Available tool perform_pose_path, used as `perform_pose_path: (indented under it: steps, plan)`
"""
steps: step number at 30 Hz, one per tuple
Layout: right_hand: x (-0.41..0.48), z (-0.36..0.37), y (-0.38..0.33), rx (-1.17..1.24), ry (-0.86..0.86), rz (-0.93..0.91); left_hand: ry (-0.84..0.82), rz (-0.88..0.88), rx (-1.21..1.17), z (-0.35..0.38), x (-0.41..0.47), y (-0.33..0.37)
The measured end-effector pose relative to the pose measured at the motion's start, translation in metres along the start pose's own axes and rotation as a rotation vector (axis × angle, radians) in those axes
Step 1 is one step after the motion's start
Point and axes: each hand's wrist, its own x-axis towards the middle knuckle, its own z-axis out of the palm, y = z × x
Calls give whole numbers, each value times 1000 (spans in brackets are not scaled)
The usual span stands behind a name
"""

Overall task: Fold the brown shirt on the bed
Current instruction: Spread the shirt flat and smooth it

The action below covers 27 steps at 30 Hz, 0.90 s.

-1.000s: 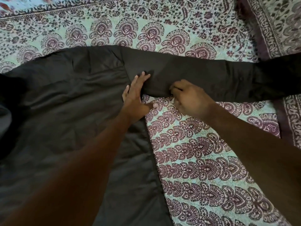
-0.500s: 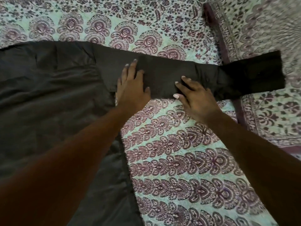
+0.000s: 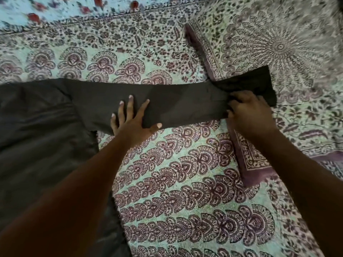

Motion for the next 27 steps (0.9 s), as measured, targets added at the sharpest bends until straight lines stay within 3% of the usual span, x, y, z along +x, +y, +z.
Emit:
perform_pose_path:
  steps: [7,11,13,15,20,23,27]
  plan:
    - [3,-9,-28,-21,-79,96,-67,-5,-102,-15,-1,2]
    - [13,-32,-84,101,-129,104,99,75,-930,-41,-10,-26]
    - [19,-41,-127,202,-162,41,302,43,-1060,-55,-29,-56]
    - [27,-39,-173,299,-219,-44,426,-45,-929,-62,-53,-94]
    - [60,-22,-302,456,-253,-357,575,-294,-322,-62,-115,-210]
    - [75,-14,-381,491,-193,-556,531,-383,-35,-61,-141,-266]
    - [91,10,-439,346,-295,-788,405,-406,62,-42,-166,-318]
